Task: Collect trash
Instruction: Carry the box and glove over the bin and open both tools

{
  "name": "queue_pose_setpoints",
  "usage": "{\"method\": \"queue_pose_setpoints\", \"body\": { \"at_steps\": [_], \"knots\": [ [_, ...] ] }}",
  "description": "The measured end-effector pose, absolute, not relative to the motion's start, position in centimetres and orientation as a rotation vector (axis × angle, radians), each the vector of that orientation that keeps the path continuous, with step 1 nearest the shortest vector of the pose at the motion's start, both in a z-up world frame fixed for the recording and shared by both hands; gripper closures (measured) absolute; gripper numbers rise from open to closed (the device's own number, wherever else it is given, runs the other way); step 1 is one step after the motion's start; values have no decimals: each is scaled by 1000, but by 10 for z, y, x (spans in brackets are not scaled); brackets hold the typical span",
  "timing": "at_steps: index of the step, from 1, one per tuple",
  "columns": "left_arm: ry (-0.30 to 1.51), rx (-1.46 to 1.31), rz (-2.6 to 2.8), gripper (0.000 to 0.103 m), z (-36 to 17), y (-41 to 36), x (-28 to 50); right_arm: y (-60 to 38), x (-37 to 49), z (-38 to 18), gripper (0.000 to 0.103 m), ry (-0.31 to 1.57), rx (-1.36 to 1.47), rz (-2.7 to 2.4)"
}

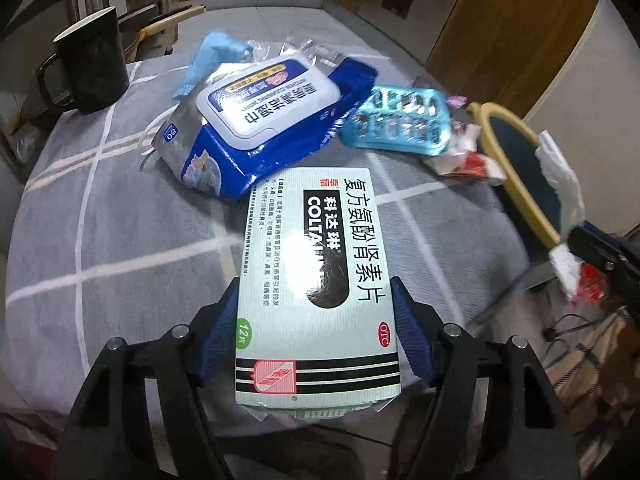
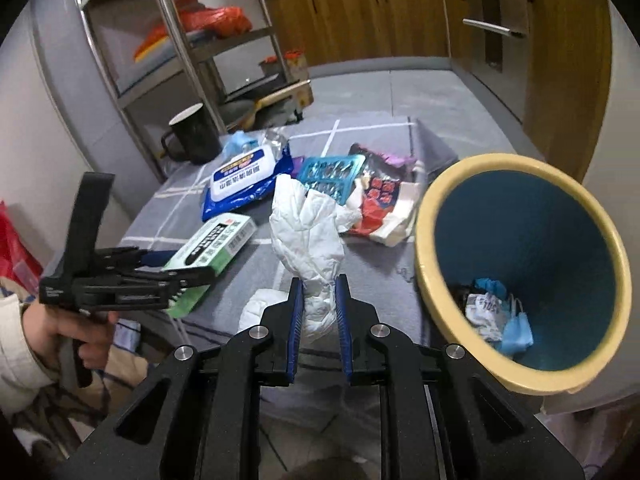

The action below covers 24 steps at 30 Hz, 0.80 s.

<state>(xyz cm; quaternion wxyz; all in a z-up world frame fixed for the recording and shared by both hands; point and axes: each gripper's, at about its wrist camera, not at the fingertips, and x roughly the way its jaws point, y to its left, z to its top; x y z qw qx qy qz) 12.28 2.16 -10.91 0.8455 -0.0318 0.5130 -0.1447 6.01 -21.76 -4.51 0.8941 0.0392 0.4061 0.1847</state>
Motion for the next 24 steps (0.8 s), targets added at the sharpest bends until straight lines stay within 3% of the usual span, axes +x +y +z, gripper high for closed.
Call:
{"method": "queue_pose_setpoints", "body": {
  "at_steps": [24],
  "knots": [
    [941, -65, -527, 33, -42, -70, 116, -311, 51, -16, 85, 716, 175, 192]
  ]
}}
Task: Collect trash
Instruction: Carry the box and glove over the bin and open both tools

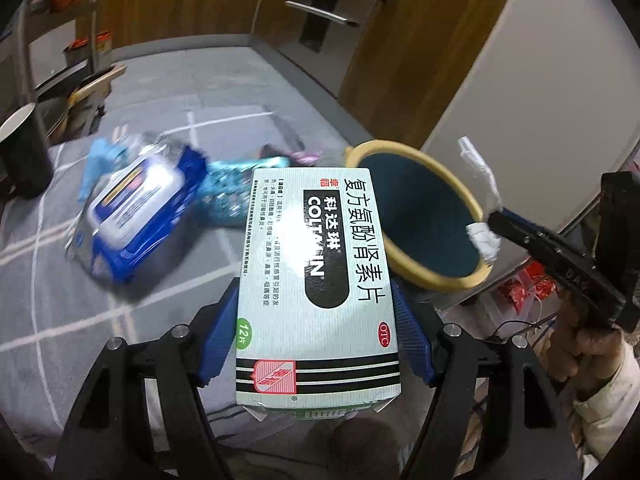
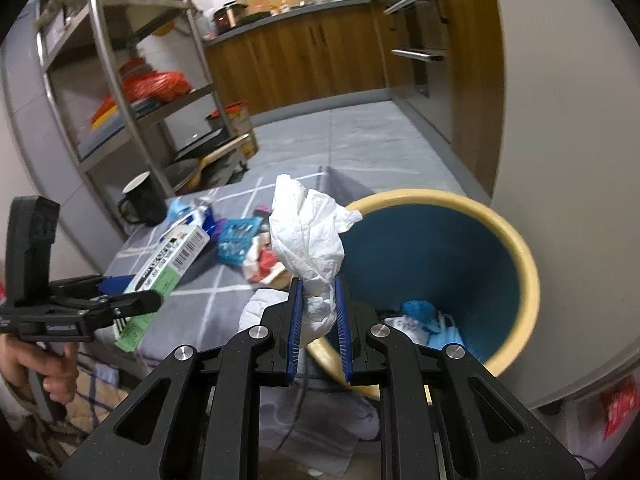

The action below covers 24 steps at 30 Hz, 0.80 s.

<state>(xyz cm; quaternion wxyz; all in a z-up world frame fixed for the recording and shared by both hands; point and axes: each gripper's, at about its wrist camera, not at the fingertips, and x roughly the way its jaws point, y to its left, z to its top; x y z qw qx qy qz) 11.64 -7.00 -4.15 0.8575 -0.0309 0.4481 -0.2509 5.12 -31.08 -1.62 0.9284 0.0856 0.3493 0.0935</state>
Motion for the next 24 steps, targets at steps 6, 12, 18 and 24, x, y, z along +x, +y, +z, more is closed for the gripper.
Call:
{"method": "queue_pose_setpoints", "body": {
  "at_steps": [6, 12, 18, 24],
  "knots": [
    [924, -35, -582, 33, -33, -109, 124, -333, 49, -23, 85, 709, 204, 136],
    [910, 7, -644, 33, -27, -151, 132, -355, 47, -30, 85, 710, 252, 85],
    [910, 28, -687, 33, -27, -189, 145, -368, 49, -35, 85, 714, 286, 39],
    [960, 12, -674, 33, -41, -208, 165, -375, 52, -46, 85, 745, 287, 8]
  ]
}}
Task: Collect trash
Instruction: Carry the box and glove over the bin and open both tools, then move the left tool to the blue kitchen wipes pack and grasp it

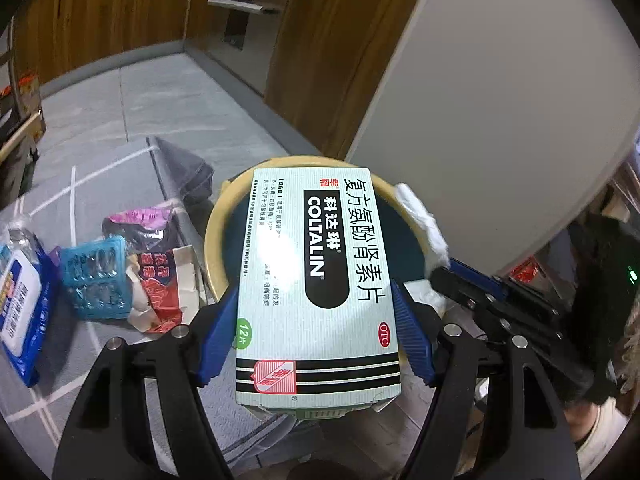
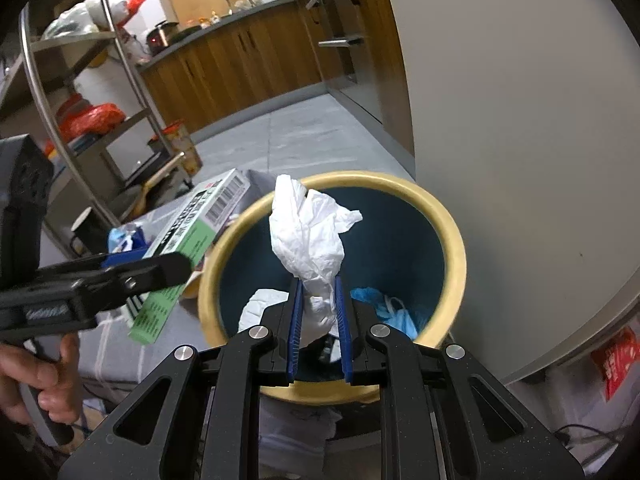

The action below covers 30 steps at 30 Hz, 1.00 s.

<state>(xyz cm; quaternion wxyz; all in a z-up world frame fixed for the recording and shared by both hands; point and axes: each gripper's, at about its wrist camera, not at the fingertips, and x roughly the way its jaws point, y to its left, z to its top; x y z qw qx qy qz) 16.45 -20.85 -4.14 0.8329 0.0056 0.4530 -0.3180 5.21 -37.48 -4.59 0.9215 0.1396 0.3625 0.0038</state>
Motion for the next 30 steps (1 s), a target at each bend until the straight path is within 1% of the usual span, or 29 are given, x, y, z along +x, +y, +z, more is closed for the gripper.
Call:
{"method": "queue_pose_setpoints", "body": {
  "at_steps": [8, 18, 22, 24, 27, 30],
  "knots": [
    [1024, -32, -639, 33, -64, -221, 191, -376, 58, -55, 85, 772, 274, -4],
    [1045, -32, -613, 31, -72, -229, 191, -375, 64, -64, 85, 806, 269, -12],
    [1048, -27, -613, 31, -72, -228, 188, -371, 66, -66, 79, 816, 257, -7],
    [1045, -34, -614, 30, -71, -226, 187, -370, 66, -66, 68, 814, 250, -11],
    [1037, -57, -618, 24, -66, -219, 184, -371, 66, -65, 67, 808, 250, -12],
    [1025, -70, -614, 24, -60, -209, 181, -373, 66, -67, 67, 806, 257, -16]
  ]
}}
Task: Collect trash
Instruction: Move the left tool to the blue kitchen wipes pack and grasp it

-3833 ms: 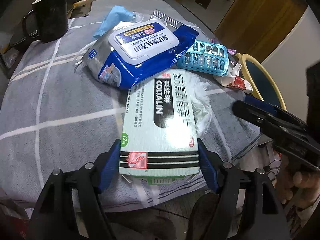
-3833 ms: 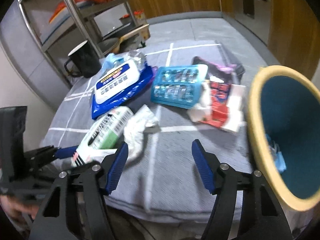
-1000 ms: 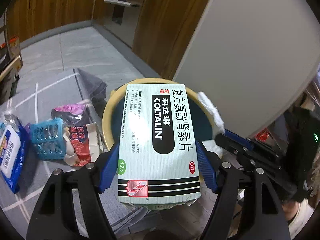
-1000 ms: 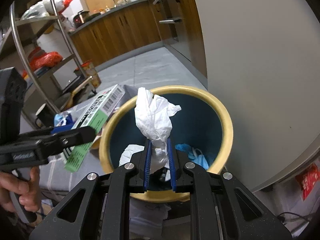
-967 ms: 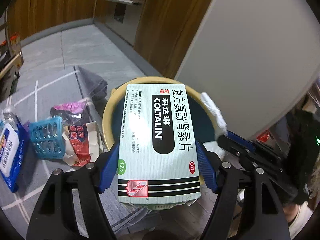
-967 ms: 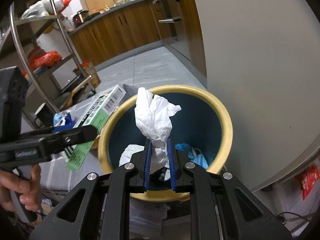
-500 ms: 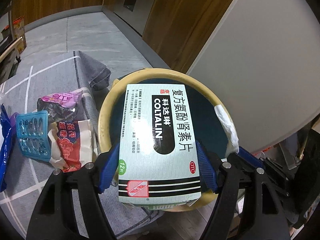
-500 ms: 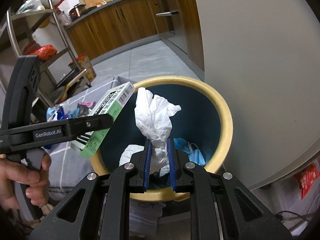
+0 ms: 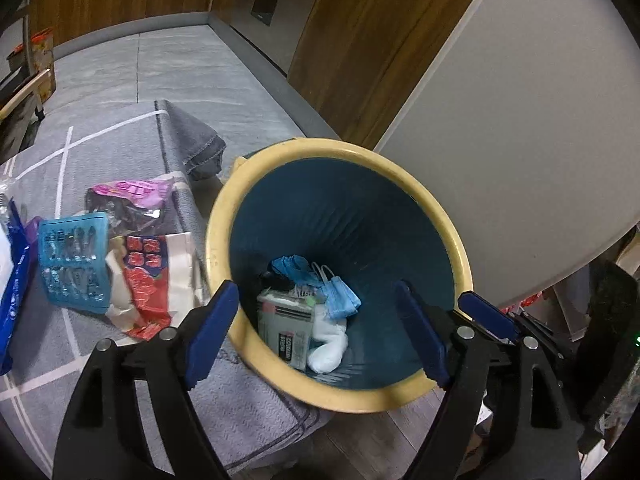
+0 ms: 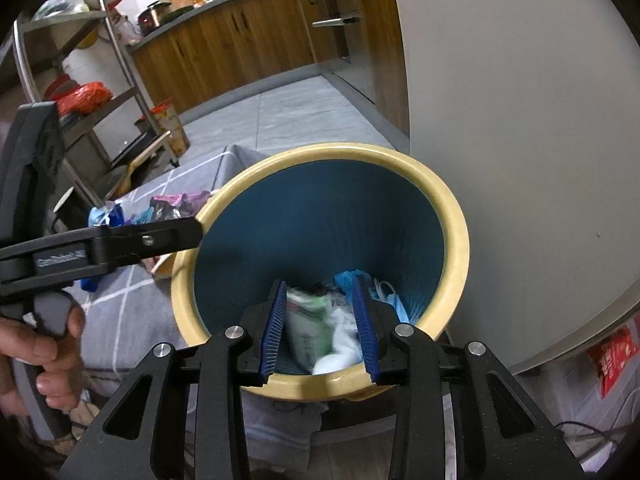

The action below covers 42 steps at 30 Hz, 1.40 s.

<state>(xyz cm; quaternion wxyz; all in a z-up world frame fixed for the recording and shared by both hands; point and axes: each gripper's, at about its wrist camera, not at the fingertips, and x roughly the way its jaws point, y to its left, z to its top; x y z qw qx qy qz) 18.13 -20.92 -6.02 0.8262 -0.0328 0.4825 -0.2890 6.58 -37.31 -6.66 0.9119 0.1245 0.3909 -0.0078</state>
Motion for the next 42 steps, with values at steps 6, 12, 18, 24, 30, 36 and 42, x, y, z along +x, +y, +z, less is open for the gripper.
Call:
{"method": "queue_pose_setpoints", "body": {
  "at_steps": [6, 12, 18, 24, 30, 36, 42],
  "knots": [
    [988, -81, -580, 20, -45, -187, 175, -375, 64, -64, 64, 789, 267, -23],
    [962, -55, -568, 18, -35, -166, 170, -373, 60, -60, 54, 766, 279, -22],
    [933, -16, -546, 17, -23, -141, 160, -363, 59, -55, 44, 749, 272, -4],
    [929, 0, -501, 17, -23, -101, 158, -348, 61, -51, 40, 746, 245, 25],
    [937, -9, -444, 16, -23, -59, 154, -334, 61, -45, 37, 746, 233, 44],
    [952, -4, -382, 16, -31, -15, 160, -318, 63, -44, 35, 759, 199, 61],
    [962, -23, -317, 16, -42, 28, 172, -307, 67, -45, 35, 776, 198, 87]
  ]
}}
